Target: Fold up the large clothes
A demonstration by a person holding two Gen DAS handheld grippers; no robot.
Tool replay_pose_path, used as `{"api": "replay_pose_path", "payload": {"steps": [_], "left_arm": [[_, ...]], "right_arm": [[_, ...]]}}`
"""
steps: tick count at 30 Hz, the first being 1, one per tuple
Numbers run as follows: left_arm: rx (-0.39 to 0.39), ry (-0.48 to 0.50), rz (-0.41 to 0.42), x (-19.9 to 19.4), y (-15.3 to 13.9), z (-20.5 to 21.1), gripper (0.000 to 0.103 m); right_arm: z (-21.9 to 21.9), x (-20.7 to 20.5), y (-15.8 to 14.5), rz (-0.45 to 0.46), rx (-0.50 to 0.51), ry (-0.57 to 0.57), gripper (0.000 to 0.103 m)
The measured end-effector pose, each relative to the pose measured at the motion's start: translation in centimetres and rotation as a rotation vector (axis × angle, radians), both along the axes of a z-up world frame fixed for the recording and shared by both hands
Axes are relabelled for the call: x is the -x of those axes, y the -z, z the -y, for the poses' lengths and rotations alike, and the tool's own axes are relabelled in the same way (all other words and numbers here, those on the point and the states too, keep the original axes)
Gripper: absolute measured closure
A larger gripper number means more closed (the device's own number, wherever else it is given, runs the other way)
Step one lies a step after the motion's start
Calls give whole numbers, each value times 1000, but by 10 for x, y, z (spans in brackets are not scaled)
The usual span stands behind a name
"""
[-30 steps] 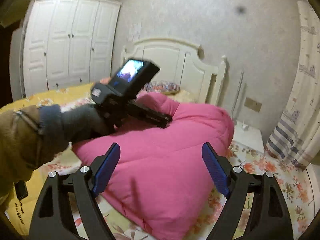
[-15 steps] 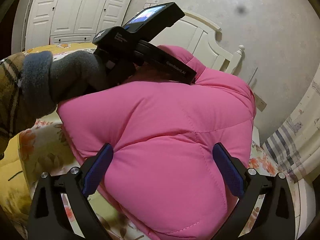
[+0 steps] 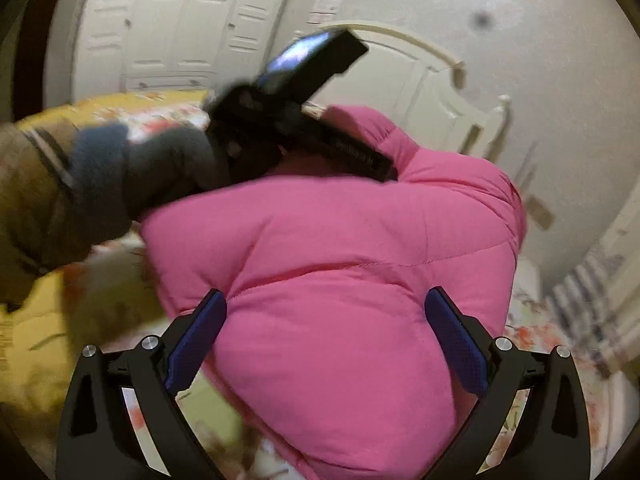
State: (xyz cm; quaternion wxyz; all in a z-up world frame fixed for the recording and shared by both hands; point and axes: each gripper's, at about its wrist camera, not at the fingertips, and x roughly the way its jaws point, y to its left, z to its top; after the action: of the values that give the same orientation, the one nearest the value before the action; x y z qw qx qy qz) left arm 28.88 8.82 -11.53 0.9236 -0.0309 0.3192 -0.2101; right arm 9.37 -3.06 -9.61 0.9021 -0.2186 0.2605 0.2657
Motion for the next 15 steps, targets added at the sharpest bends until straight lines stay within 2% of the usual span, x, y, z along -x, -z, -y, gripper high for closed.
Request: {"api": "replay_pose_path", "payload": {"steps": [2, 6, 8, 9, 12, 15], "left_arm": [[-3, -6, -5, 0, 0, -1, 2], [13, -8, -5, 0, 2, -6, 2], [21, -8, -3, 1, 3, -7, 2], [25, -8, -3, 2, 3, -7, 2], [34, -9, -1, 2, 3, -9, 2], [35, -10, 5, 4, 3, -9, 2]], "right_arm": [[30, -8, -30, -32, -129, -12, 5], [83, -43, -77, 30, -295, 102, 6], [105, -73, -90, 27, -392, 141, 15], [110, -90, -94, 22, -412, 163, 23], [105, -137, -95, -19, -417, 179, 34], [81, -176, -87, -45, -332, 170, 41]]}}
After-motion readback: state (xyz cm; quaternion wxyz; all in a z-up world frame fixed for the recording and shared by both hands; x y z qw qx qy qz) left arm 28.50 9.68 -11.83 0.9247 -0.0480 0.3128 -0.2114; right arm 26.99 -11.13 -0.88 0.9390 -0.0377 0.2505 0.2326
